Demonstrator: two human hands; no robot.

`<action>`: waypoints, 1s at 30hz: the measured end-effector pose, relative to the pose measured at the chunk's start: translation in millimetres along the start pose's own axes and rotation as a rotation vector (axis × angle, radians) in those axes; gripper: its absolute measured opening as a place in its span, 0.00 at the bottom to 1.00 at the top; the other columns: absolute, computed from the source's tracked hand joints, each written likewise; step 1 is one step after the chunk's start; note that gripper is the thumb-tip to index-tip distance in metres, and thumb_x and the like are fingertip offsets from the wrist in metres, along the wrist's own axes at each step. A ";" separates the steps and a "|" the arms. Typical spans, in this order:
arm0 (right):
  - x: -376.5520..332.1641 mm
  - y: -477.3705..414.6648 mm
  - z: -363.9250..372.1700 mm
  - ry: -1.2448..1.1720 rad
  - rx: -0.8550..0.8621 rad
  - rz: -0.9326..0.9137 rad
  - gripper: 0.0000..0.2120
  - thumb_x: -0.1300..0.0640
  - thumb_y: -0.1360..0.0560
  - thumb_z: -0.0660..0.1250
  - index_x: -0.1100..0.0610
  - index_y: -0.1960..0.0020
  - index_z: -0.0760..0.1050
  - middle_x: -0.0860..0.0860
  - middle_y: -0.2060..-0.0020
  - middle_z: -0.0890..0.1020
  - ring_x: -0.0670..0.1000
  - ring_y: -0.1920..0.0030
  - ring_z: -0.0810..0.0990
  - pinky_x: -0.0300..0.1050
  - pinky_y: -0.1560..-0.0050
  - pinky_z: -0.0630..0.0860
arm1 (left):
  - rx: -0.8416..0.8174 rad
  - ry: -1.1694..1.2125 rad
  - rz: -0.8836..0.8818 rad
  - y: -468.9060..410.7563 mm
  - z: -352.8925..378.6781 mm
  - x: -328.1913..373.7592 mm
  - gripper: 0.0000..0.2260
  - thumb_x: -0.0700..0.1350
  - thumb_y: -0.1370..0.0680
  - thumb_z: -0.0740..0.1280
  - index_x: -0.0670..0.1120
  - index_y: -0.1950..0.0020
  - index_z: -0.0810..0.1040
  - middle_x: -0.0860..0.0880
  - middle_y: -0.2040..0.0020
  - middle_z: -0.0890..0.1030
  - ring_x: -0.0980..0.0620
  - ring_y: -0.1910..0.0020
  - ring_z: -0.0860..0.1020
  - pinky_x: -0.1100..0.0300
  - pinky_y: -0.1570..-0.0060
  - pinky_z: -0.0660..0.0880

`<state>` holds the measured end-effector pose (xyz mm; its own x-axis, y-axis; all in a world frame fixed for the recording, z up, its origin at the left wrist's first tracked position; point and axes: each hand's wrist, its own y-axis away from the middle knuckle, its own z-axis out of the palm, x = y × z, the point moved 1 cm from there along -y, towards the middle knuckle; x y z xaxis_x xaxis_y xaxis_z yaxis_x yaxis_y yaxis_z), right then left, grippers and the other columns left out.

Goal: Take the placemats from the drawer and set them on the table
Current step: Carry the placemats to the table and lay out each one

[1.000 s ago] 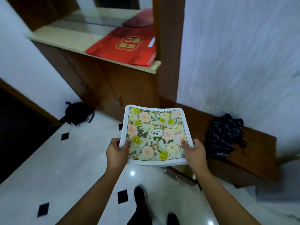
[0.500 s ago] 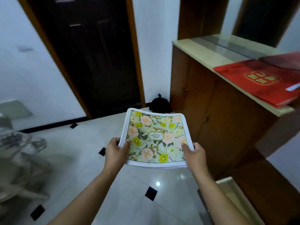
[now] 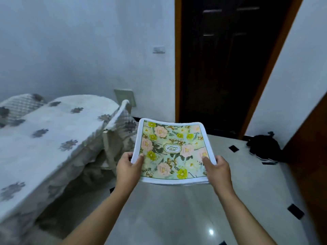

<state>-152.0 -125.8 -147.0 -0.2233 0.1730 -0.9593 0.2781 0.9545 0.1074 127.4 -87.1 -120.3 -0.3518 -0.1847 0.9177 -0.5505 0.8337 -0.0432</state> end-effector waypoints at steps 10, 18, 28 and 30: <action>-75.7 -17.3 221.1 0.104 -0.325 -0.153 0.12 0.48 0.25 0.69 0.56 0.58 0.74 0.51 0.64 0.81 0.51 0.65 0.81 0.42 0.70 0.71 | 0.299 0.027 -0.143 -96.1 -146.7 -73.1 0.07 0.50 0.24 0.70 0.48 0.52 0.76 0.51 0.57 0.83 0.53 0.62 0.83 0.56 0.66 0.78; -108.6 -53.5 374.6 0.120 -0.616 -0.233 0.10 0.50 0.26 0.70 0.56 0.58 0.77 0.51 0.64 0.83 0.52 0.64 0.83 0.44 0.69 0.76 | 0.539 0.039 -0.261 -160.3 -205.5 -110.4 0.09 0.50 0.22 0.69 0.47 0.48 0.75 0.50 0.56 0.83 0.52 0.61 0.83 0.60 0.69 0.76; -182.8 -109.4 545.4 0.176 -0.962 -0.400 0.08 0.51 0.24 0.68 0.55 0.55 0.75 0.47 0.63 0.80 0.46 0.64 0.78 0.40 0.71 0.68 | 0.909 -0.041 -0.397 -245.7 -239.8 -124.7 0.07 0.49 0.23 0.70 0.48 0.52 0.75 0.51 0.59 0.81 0.50 0.61 0.80 0.58 0.66 0.74; -189.1 -112.2 571.5 0.193 -1.020 -0.412 0.09 0.51 0.24 0.68 0.57 0.54 0.75 0.48 0.62 0.80 0.48 0.63 0.79 0.42 0.69 0.71 | 0.953 -0.044 -0.429 -256.0 -246.4 -126.7 0.07 0.50 0.23 0.69 0.48 0.50 0.75 0.52 0.59 0.80 0.51 0.62 0.80 0.58 0.66 0.75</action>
<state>392.9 -404.3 -127.0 -0.2875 -0.2524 -0.9239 -0.7278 0.6846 0.0394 499.5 -148.9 -128.2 -0.0022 -0.4027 0.9153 -0.9979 -0.0585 -0.0281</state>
